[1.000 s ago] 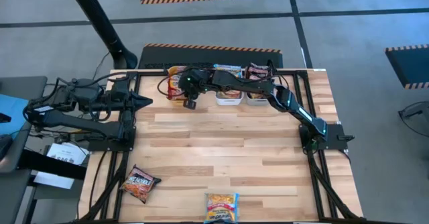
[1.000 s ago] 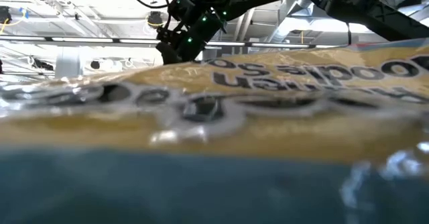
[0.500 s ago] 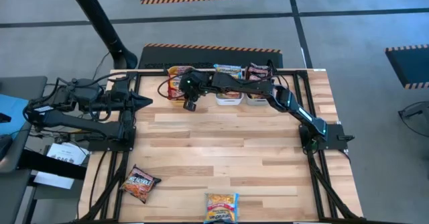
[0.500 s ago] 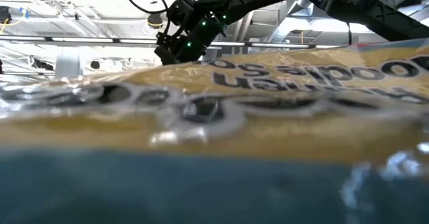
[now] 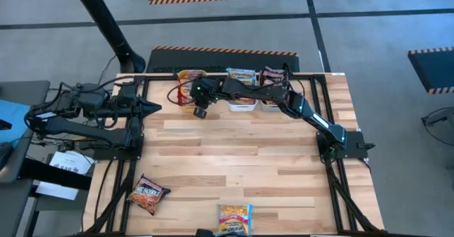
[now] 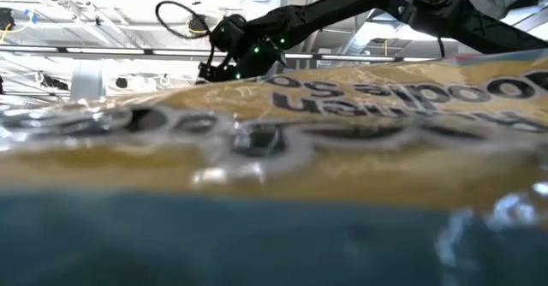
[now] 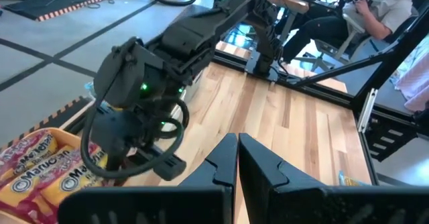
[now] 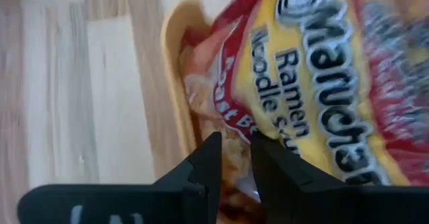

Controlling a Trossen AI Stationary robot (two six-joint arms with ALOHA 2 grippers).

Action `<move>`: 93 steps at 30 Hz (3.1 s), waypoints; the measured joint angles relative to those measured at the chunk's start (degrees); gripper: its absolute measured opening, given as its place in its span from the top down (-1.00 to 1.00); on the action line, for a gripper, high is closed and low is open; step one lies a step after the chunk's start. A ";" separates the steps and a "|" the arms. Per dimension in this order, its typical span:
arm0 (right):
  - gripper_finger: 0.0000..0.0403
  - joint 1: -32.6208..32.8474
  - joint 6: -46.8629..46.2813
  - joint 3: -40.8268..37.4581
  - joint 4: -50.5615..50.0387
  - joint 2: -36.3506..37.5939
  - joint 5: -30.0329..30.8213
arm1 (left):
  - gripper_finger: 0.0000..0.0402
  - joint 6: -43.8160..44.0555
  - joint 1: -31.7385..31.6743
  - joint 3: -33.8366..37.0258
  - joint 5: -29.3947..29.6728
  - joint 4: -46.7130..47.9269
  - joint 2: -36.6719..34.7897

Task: Sort Maruchan noodles
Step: Put the red noodle pack into the yellow bin

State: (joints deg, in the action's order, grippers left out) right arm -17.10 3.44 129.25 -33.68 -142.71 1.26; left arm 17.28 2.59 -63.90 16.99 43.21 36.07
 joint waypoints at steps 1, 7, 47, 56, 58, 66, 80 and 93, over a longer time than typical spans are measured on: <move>0.46 0.04 0.00 -0.02 0.06 -0.10 0.00 | 1.00 0.00 0.01 0.00 0.00 0.21 0.00; 0.46 0.13 0.41 -0.11 -0.79 0.79 0.16 | 1.00 -0.02 0.00 0.00 0.04 1.28 0.02; 0.46 4.66 0.60 5.33 -30.81 28.73 5.27 | 0.72 -4.45 -0.07 0.04 18.16 10.83 10.96; 0.46 8.53 -2.08 5.31 -35.42 31.22 5.18 | 0.37 -12.89 -4.70 0.02 16.46 5.30 13.46; 0.46 9.82 -2.41 5.22 -36.36 31.74 5.09 | 0.37 -13.22 -6.99 0.02 14.62 5.68 14.67; 0.46 15.41 -4.73 5.36 -36.89 33.61 5.09 | 0.44 -13.39 -17.00 0.02 5.77 5.17 20.98; 0.46 23.29 -10.33 5.31 -40.72 35.63 5.09 | 0.51 -13.18 -24.85 0.02 -3.31 5.30 33.65; 0.46 25.88 -20.03 5.31 -54.64 35.58 9.72 | 0.51 -15.58 -27.92 0.02 -3.45 3.23 46.49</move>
State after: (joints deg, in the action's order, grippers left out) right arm 8.78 -16.59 134.56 -88.32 -107.13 10.98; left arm 1.69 -25.33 -63.88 13.54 46.44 82.57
